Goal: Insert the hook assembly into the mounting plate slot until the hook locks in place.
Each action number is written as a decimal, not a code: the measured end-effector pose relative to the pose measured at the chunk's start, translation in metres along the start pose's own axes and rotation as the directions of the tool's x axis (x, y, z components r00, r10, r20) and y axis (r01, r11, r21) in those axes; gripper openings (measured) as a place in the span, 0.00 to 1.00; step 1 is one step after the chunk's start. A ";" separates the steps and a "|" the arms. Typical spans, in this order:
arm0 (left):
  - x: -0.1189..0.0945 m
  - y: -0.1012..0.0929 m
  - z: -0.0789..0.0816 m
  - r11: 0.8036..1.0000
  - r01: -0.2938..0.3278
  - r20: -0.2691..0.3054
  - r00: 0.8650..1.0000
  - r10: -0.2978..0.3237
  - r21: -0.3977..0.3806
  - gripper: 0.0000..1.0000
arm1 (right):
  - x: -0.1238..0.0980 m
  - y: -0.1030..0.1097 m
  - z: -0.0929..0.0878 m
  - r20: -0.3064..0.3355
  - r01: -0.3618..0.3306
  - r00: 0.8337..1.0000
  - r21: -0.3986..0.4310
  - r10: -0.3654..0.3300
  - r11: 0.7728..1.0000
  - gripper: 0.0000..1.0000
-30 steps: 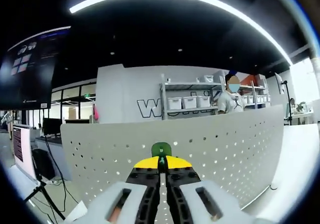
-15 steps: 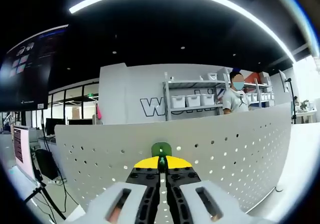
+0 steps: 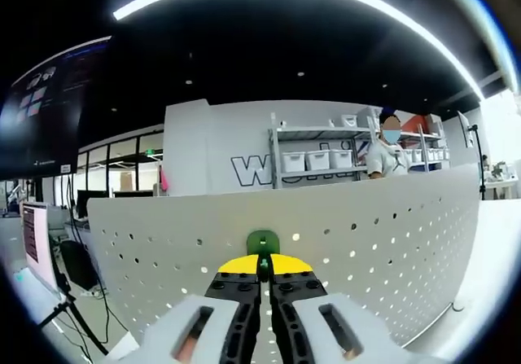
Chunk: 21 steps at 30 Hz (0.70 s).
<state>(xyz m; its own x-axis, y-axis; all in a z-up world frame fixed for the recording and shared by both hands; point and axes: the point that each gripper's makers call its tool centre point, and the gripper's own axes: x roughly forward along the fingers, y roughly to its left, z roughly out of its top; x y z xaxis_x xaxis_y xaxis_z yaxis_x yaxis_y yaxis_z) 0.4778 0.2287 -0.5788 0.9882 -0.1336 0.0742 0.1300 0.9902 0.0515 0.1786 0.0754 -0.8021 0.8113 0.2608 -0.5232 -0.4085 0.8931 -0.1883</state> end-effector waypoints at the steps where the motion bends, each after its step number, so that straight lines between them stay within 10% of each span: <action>1: 0.001 0.001 -0.001 1.000 -0.003 0.001 1.000 0.003 -0.007 0.01 | 0.000 0.000 0.000 -0.001 -0.001 1.000 0.001 0.001 1.000 0.76; 21: -0.001 -0.010 0.001 0.996 0.082 -0.058 0.995 -0.083 -0.025 0.06 | 0.000 0.001 -0.003 -0.017 -0.008 1.000 -0.006 0.008 1.000 0.76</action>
<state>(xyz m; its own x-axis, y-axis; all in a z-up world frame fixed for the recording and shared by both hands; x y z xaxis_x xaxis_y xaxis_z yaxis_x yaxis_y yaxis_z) 0.4749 0.2190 -0.5784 0.9769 -0.2132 0.0118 0.2127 0.9766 0.0330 0.1771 0.0753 -0.8052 0.8009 0.2618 -0.5385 -0.4175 0.8889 -0.1887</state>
